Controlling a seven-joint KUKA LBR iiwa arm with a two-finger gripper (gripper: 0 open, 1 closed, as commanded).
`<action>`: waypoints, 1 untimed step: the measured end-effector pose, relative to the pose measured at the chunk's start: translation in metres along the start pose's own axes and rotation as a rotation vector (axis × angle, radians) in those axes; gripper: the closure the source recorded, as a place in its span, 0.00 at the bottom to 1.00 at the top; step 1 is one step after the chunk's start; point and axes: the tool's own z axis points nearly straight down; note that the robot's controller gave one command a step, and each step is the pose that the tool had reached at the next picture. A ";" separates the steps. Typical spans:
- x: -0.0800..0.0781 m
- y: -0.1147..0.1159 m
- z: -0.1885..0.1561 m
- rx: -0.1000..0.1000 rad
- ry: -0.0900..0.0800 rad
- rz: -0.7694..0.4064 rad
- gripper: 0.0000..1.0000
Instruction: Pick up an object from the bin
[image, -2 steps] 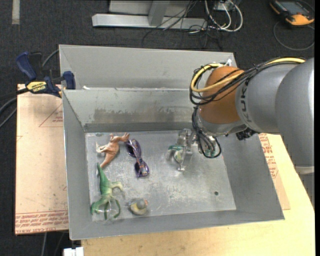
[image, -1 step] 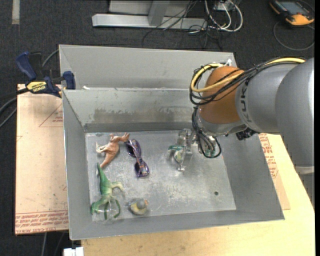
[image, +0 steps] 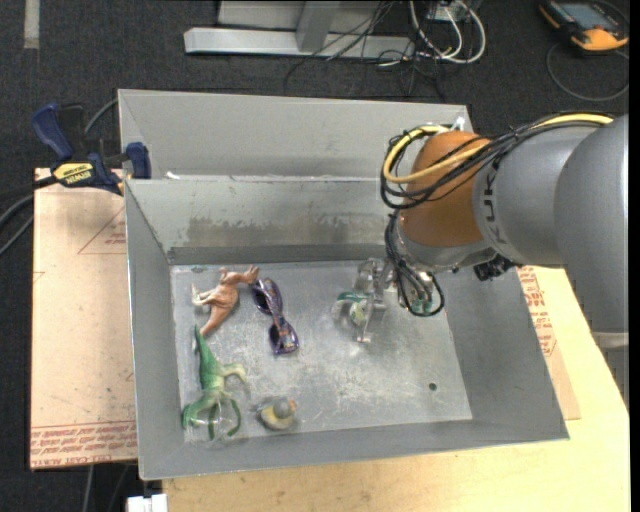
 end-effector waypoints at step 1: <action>0.002 0.000 -0.020 0.000 0.007 0.000 1.00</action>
Offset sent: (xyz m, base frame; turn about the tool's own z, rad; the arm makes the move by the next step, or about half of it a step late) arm 0.0001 -0.0001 0.0154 0.0000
